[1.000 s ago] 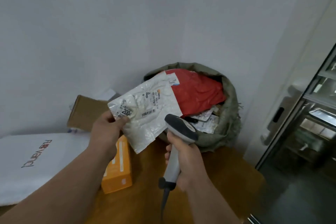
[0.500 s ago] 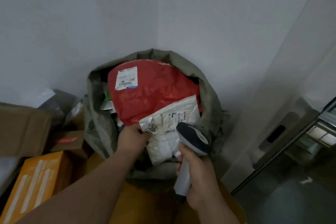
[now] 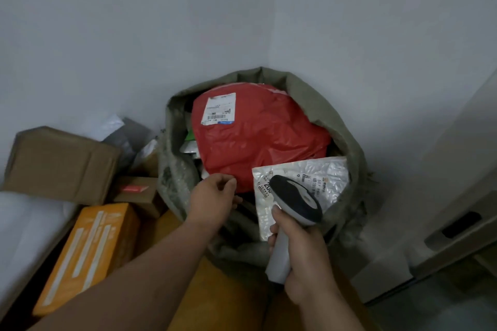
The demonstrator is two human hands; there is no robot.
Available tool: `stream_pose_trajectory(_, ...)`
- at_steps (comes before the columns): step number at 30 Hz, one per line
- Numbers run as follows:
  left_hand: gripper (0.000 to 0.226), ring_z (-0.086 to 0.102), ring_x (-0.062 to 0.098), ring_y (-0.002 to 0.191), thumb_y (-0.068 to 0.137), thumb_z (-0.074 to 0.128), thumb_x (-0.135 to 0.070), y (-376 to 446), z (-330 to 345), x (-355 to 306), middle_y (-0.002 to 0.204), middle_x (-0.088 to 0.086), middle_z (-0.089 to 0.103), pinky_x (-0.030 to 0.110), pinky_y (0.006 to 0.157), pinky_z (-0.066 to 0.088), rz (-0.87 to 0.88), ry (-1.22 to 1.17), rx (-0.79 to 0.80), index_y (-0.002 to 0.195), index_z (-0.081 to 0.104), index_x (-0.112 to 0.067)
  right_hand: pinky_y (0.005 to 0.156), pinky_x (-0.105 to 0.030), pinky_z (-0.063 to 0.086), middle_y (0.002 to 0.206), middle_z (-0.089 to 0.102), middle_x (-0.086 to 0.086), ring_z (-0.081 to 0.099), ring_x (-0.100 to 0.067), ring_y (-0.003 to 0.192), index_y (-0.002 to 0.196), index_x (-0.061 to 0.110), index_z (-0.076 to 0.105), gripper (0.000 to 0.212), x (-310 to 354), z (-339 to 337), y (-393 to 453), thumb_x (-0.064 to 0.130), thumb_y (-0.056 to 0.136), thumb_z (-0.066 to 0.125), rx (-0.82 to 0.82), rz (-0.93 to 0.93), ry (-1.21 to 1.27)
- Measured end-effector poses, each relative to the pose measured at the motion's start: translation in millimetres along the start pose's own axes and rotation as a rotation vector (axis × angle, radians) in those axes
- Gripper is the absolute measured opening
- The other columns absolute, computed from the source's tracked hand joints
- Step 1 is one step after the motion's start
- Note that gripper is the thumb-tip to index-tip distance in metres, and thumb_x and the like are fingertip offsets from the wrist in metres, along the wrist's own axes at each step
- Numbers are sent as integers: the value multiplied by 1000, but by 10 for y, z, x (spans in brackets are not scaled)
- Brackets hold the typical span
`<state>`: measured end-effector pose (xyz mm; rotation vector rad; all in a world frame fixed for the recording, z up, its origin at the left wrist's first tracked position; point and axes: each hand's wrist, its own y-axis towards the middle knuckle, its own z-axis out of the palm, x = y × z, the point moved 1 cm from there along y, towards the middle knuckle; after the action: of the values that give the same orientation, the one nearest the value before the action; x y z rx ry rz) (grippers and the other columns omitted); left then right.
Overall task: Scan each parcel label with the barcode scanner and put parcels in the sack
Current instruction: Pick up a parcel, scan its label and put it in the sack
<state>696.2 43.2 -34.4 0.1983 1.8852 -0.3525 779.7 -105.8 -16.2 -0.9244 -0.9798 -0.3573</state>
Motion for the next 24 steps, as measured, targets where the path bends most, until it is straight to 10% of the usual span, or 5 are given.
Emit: stream_pose_trajectory(24, 15, 64, 24, 85, 102, 52, -19, -2355, -5412, 1815, 94, 14, 68, 38, 81, 54, -360, -234, -665, 97, 65, -12, 64, -36, 46, 66, 62, -5, 58, -21, 66, 84, 9, 69, 21, -2083, 3129, -2990, 28, 83, 78, 629, -15, -359)
